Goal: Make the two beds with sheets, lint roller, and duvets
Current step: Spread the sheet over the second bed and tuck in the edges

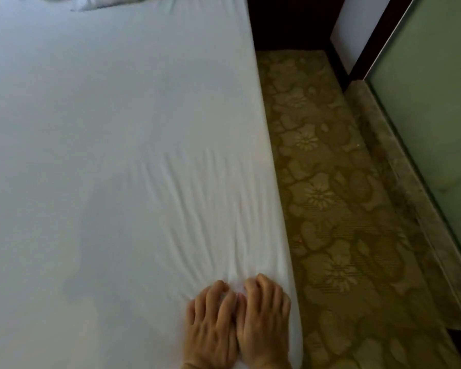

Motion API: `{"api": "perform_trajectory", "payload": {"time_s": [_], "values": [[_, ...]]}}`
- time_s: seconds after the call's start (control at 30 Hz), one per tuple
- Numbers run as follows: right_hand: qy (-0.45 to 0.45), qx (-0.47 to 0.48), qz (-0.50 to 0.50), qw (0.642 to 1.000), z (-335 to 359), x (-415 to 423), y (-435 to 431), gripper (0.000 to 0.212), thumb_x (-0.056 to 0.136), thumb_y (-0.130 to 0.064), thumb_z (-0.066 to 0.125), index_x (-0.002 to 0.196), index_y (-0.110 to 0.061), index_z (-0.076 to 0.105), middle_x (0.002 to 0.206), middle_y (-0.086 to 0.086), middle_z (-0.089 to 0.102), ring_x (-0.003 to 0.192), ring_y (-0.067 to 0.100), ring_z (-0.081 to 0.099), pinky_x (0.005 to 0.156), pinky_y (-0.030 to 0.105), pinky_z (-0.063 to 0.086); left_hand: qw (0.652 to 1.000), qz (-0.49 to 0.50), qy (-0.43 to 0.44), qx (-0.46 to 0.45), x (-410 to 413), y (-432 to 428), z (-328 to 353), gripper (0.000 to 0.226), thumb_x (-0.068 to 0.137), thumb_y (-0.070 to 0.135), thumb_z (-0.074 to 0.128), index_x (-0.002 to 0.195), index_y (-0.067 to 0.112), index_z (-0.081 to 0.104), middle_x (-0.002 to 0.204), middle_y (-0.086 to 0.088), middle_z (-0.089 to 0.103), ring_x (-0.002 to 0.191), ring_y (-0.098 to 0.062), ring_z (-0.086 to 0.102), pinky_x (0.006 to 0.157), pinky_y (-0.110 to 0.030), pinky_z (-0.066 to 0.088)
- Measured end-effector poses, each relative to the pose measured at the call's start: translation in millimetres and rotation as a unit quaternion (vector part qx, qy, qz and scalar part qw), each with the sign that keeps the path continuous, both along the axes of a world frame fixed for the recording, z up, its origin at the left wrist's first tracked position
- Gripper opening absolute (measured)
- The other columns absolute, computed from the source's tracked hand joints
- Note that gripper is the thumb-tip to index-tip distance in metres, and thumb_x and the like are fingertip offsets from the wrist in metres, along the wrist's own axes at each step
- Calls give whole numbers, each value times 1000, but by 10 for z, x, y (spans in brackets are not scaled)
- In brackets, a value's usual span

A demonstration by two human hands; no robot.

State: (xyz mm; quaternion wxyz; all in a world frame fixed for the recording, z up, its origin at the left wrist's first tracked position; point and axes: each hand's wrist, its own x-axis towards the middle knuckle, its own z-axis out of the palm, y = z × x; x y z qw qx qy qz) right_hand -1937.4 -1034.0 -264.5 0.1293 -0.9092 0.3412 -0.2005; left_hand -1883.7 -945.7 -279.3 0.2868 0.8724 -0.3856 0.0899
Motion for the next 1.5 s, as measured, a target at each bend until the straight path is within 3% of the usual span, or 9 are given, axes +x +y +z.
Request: {"api": "perform_trajectory", "payload": {"time_s": [0.23, 0.37, 0.5, 0.63, 0.8, 0.97, 1.17, 1.27, 1.5], "values": [[-2, 57, 6, 998, 106, 23, -23, 28, 92, -36, 39, 103, -16, 56, 102, 11, 67, 99, 27, 51, 83, 40, 36, 997, 42, -32, 51, 26, -25, 90, 34, 100, 44, 26, 100, 21, 51, 112, -11, 59, 97, -29, 50, 80, -36, 36], [78, 307, 82, 945, 253, -80, -227, 36, 90, -31, 43, 78, -17, 74, 95, 2, 70, 87, 23, 61, 79, 34, 43, 986, 112, 41, 118, -52, -217, 437, 29, 88, 47, 42, 96, 21, 52, 105, -10, 64, 89, -29, 51, 75, -38, 37], [61, 331, 103, 936, 255, -214, -1144, 16, 82, -30, 54, 83, -21, 67, 130, -16, 54, 87, 13, 60, 95, 21, 36, 969, 158, 140, 130, 174, -1085, 785, 24, 80, 26, 44, 101, 19, 52, 110, -3, 50, 89, -27, 51, 76, -33, 37], [150, 316, 141, 926, 1025, -28, -2538, 24, 96, -24, 48, 119, -32, 52, 132, -11, 45, 121, 6, 41, 101, 18, 33, 933, 279, 213, 85, 441, -2365, 1042, 21, 88, 8, 56, 108, 8, 59, 119, -8, 51, 106, -27, 51, 90, -26, 37], [185, 352, 138, 907, 1254, 618, -3806, 25, 98, -23, 44, 122, -26, 51, 123, -11, 46, 110, 0, 47, 84, 12, 42, 927, 296, 218, 75, 756, -3075, 1110, 25, 87, 7, 57, 112, 5, 59, 121, -12, 52, 109, -27, 51, 91, -34, 44], [210, 377, 200, 880, 1177, 1096, -4160, 23, 99, -19, 44, 119, -21, 54, 112, -12, 44, 102, 0, 47, 72, 7, 39, 865, 400, 288, 97, 977, -3264, 953, 34, 86, 5, 56, 119, 0, 57, 126, -17, 49, 114, -34, 46, 98, -39, 38], [272, 405, 286, 825, 1243, 1824, -4409, 18, 99, -20, 42, 104, -34, 52, 106, -20, 45, 102, -2, 49, 72, 8, 42, 869, 406, 278, 51, 1462, -3573, 932, 38, 78, 4, 52, 115, -1, 59, 117, -19, 50, 103, -38, 54, 87, -39, 47], [281, 365, 332, 823, 1248, 2223, -4675, 20, 99, -20, 40, 99, -37, 50, 99, -25, 43, 95, -6, 48, 69, 6, 41, 833, 488, 259, 32, 1771, -3782, 932, 48, 75, -7, 61, 122, -1, 54, 126, -22, 44, 108, -38, 50, 89, -42, 46], [305, 324, 388, 807, 1170, 2734, -5048, 19, 98, -15, 43, 100, -30, 54, 104, -13, 50, 94, -2, 50, 68, 7, 39, 780, 503, 367, -63, 1706, -4188, 892, 19, 91, 6, 51, 108, 11, 59, 105, 0, 55, 96, -17, 55, 81, -29, 46]]}}
